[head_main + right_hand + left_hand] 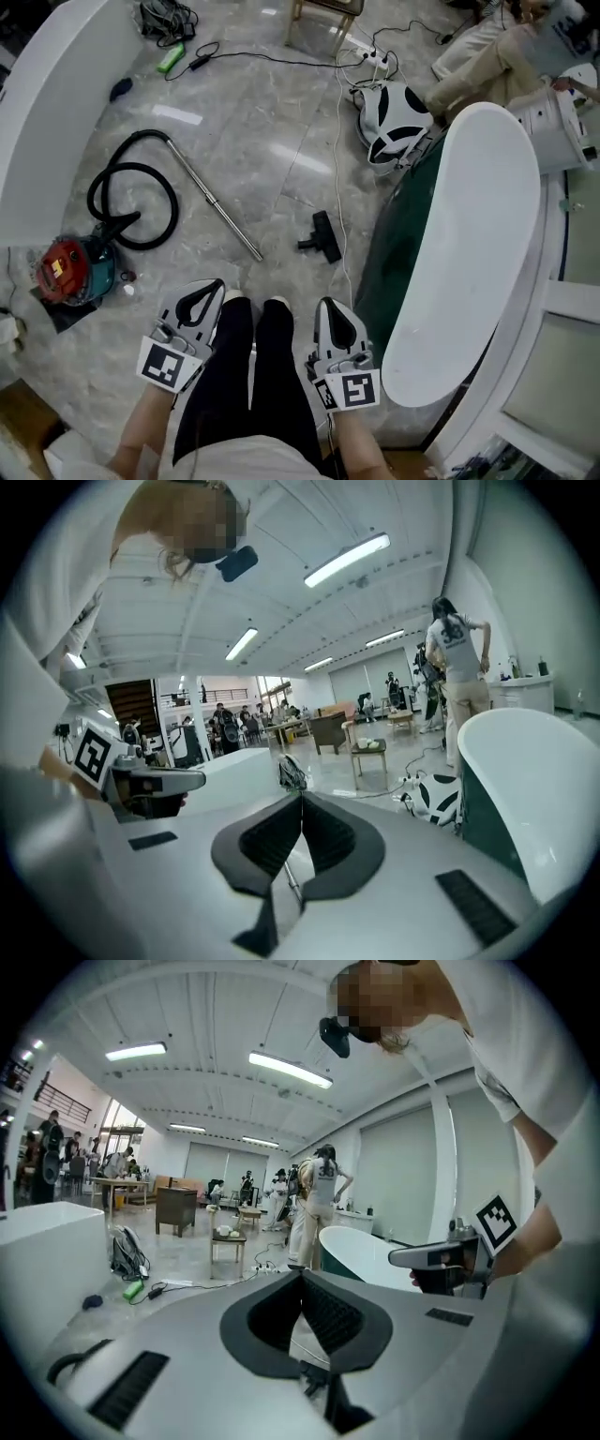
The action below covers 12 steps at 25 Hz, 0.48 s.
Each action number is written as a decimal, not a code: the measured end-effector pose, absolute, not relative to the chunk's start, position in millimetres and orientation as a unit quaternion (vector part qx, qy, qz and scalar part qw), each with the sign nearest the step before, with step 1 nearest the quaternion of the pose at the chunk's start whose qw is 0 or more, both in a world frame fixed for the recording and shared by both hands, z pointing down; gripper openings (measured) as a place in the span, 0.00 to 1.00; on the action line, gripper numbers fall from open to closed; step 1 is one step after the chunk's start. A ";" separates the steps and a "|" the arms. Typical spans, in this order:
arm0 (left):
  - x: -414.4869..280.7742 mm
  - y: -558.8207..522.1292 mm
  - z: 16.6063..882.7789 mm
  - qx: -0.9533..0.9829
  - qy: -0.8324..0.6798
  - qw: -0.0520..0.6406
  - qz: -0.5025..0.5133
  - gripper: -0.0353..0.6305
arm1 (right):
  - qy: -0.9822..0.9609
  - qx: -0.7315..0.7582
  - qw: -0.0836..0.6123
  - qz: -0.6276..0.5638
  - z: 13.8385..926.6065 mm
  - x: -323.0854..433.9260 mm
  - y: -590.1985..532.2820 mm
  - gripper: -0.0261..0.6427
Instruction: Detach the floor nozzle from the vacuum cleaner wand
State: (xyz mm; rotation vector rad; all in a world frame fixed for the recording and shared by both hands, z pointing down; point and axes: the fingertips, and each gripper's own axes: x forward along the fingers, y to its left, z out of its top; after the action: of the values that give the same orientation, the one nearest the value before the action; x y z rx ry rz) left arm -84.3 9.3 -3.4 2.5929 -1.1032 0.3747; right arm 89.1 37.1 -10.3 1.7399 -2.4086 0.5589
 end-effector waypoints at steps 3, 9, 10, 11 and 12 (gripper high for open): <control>-83.4 26.1 -50.6 0.903 -0.386 0.138 0.128 0.07 | -0.795 0.580 0.041 0.175 -58.5 88.6 44.3 0.06; -91.0 33.0 -87.9 0.898 -0.414 0.096 0.112 0.07 | -0.785 0.596 0.017 0.170 -95.3 88.3 42.4 0.06; -91.7 33.9 -90.6 0.897 -0.418 0.098 0.103 0.07 | -0.784 0.599 0.022 0.164 -97.4 89.0 43.6 0.06; -92.7 34.0 -93.4 0.897 -0.420 0.100 0.096 0.07 | -0.782 0.601 0.024 0.160 -99.6 89.8 44.5 0.06; -93.6 33.2 -96.1 0.897 -0.421 0.100 0.092 0.07 | -0.782 0.603 0.023 0.157 -102.3 90.5 45.1 0.06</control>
State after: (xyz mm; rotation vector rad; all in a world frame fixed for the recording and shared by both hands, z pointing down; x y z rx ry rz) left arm -93.6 33.2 -96.1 2.6517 -1.2452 0.2709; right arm 90.5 45.1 -102.3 1.8656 -2.4211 0.4852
